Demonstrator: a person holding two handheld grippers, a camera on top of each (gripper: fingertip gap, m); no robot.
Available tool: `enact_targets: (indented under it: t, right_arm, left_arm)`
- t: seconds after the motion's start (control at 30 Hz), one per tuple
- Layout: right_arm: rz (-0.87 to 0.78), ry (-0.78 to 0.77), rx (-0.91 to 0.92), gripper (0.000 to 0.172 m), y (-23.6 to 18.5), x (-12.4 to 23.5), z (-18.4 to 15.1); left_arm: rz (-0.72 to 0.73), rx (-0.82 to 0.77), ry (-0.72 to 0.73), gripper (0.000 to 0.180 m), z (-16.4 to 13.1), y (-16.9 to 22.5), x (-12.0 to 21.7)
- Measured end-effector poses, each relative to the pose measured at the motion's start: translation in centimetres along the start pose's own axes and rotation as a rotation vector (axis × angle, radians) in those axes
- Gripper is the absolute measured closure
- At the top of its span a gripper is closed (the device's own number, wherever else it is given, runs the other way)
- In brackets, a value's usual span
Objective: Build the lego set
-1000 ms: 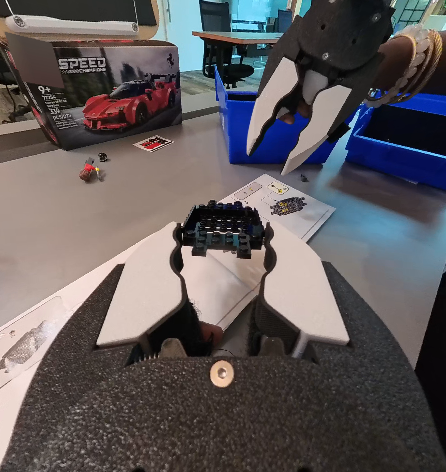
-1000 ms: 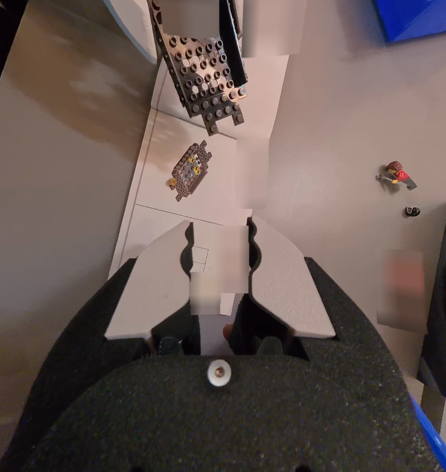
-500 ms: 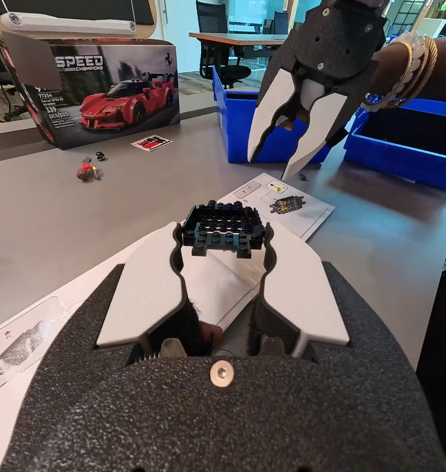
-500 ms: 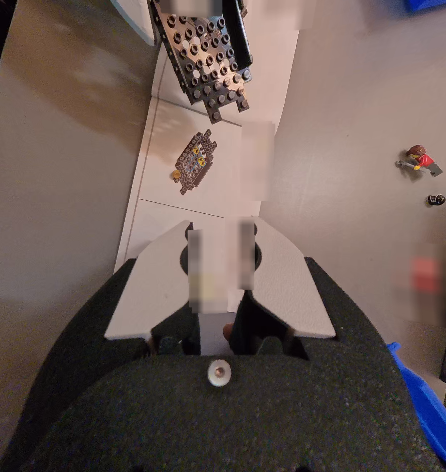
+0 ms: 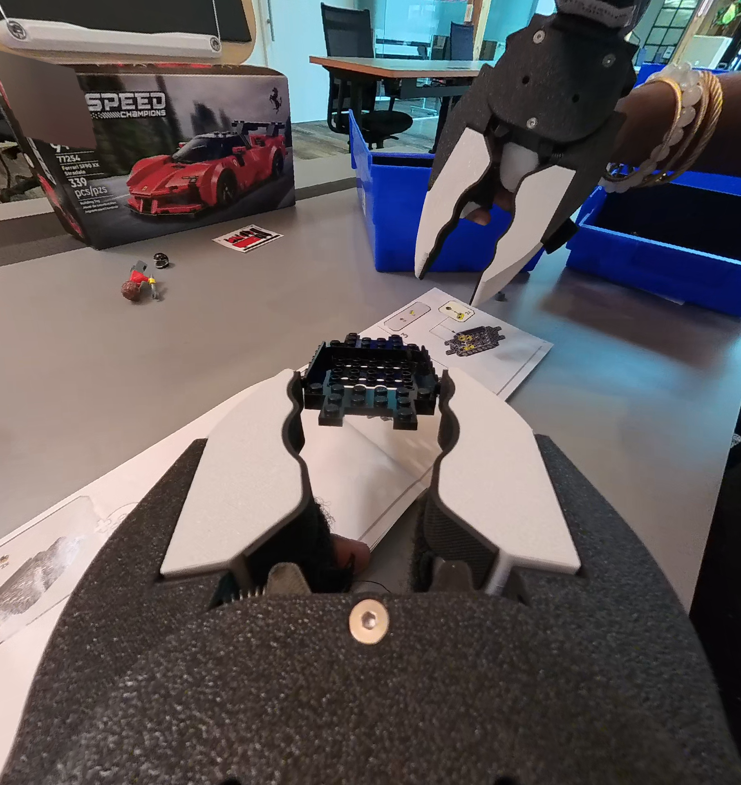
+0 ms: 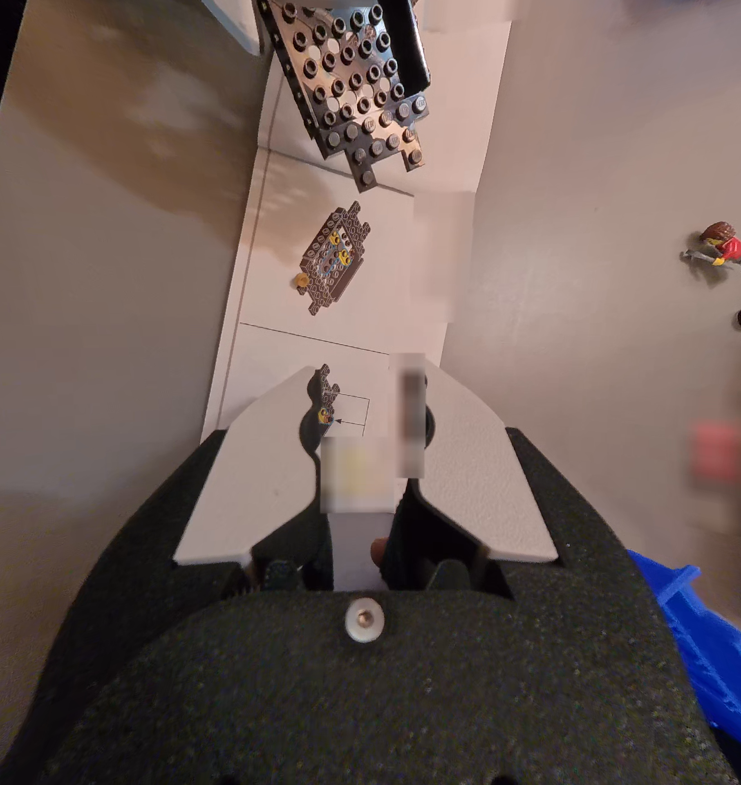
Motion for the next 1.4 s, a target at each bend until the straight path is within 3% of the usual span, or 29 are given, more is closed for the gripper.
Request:
enact_targets:
  t: [0.27, 0.43, 0.67, 0.83, 1.2, 1.33, 1.4]
  right_arm:
    - [-0.001, -0.006, -0.028, 0.131, -0.4, 0.9, -0.6]
    - [-0.038, 0.002, -0.093, 0.131, -0.4, 4.8, -1.9]
    - [-0.103, -0.193, -0.196, 0.124, 0.1, 13.5, -8.6]
    - [-0.131, -0.247, -0.234, 0.13, 1.3, 17.1, -13.0]
    - [0.05, -0.304, -0.091, 0.144, 3.8, 13.2, -16.4]
    - [-0.022, -0.246, -0.107, 0.165, 5.7, 11.5, -16.8]
    - [-0.084, -0.244, -0.156, 0.166, 6.8, 10.5, -17.0]
  left_arm:
    - [-0.001, -0.001, -0.002, 0.119, 0.0, 0.0, -0.1]
    - [-0.023, 0.027, 0.016, 0.12, 0.2, -0.2, -0.1]
    - [-0.075, 0.042, 0.059, 0.119, 0.9, -0.3, 0.3]
    - [-0.055, 0.092, 0.097, 0.12, 1.4, -1.5, 0.4]
    - [-0.018, 0.094, 0.065, 0.119, 2.3, -2.3, -1.6]
    - [-0.019, 0.086, 0.05, 0.119, 2.6, -2.6, -2.3]
    - [-0.012, 0.081, 0.057, 0.119, 3.0, -2.6, -2.6]
Point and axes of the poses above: each gripper's, where its closed fingertips meet, x back along the fingers, z out of its top, y = z × x across the jaws, the point moved 5 cm from there along x, back along the fingers, and after that the axes turned 7 degrees about z, right-handed, at the moved point
